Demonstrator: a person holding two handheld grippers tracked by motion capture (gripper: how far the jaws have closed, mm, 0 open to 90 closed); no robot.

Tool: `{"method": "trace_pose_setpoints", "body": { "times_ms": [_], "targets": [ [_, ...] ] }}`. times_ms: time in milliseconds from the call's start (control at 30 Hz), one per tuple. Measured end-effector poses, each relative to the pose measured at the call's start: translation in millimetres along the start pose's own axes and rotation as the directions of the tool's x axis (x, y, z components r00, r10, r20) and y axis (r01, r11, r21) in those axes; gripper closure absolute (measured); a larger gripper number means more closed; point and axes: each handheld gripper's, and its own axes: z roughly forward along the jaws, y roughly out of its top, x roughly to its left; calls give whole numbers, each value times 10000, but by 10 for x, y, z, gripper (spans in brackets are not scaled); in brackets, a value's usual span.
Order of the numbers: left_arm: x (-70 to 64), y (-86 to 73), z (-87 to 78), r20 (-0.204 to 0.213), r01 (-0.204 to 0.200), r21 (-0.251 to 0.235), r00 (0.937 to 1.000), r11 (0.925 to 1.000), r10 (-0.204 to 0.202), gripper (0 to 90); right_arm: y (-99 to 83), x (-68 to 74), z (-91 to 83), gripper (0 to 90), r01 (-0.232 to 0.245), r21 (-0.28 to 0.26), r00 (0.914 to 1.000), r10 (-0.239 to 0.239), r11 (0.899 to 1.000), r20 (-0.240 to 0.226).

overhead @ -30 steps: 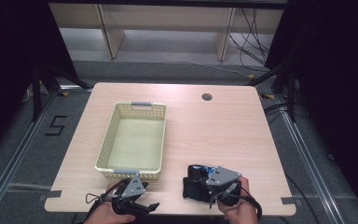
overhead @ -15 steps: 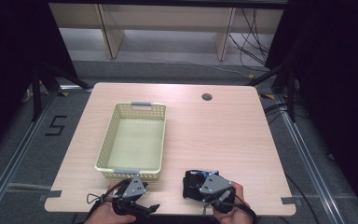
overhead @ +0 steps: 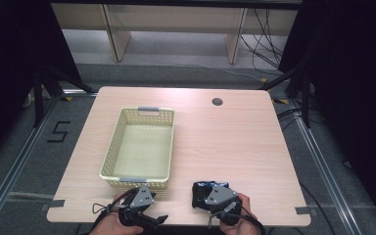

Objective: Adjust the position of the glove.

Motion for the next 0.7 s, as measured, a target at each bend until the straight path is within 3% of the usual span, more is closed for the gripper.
{"method": "trace_pose_setpoints", "body": {
  "times_ms": [33, 100, 133, 233, 267, 300, 333, 367, 500, 667, 700],
  "targets": [
    [-11, -7, 3, -52, 230, 10, 9997, 9997, -230, 186, -3, 2, 21, 874, 142, -41, 9999, -142, 9999, -5],
    [-14, -7, 9, -22, 290, -67, 9996, 9996, -290, 187, -10, 18, 45, 871, 14, 68, 10000, -13, 10000, -48],
    [-2, 0, 2, -3, 35, -21, 10000, 10000, -35, 187, -15, 22, 70, 868, 47, 125, 9999, -46, 9999, -97],
    [-3, -3, 5, 12, 15, 5, 10000, 10000, -15, 188, -27, 23, 115, 859, 177, 259, 9991, -167, 9995, -401],
    [-4, -2, 8, 11, 38, -6, 10000, 10000, -38, 188, -34, 43, 118, 853, -123, 354, 9996, 132, 9993, -261],
    [-4, -2, 8, 11, 38, -6, 10000, 10000, -38, 189, -34, 43, 118, 853, -123, 354, 9996, 132, 9993, -261],
    [-10, -4, 9, 7, 117, -5, 9999, 9999, -117, 189, -42, 32, 141, 848, 70, 274, 9996, -62, 9996, -278],
    [-33, -11, 24, -12, 463, -188, 9989, 9988, -463, 189, -50, 34, 142, 841, -93, 428, 9995, 106, 9990, -311],
    [-4, -4, 11, 17, 49, -5, 10000, 10000, -49, 190, -75, 25, 186, 810, -131, 320, 9989, 145, 9994, -446],
    [-17, -13, 21, -47, 260, 37, 9997, 9997, -260, 190, -95, 28, 224, 752, -364, 380, 9982, 382, 9986, -461],
    [-19, -14, 24, -31, 249, 38, 9997, 9997, -249, 191, -101, 36, 219, 714, -624, 618, 9955, 665, 9961, -668]
  ]
}}
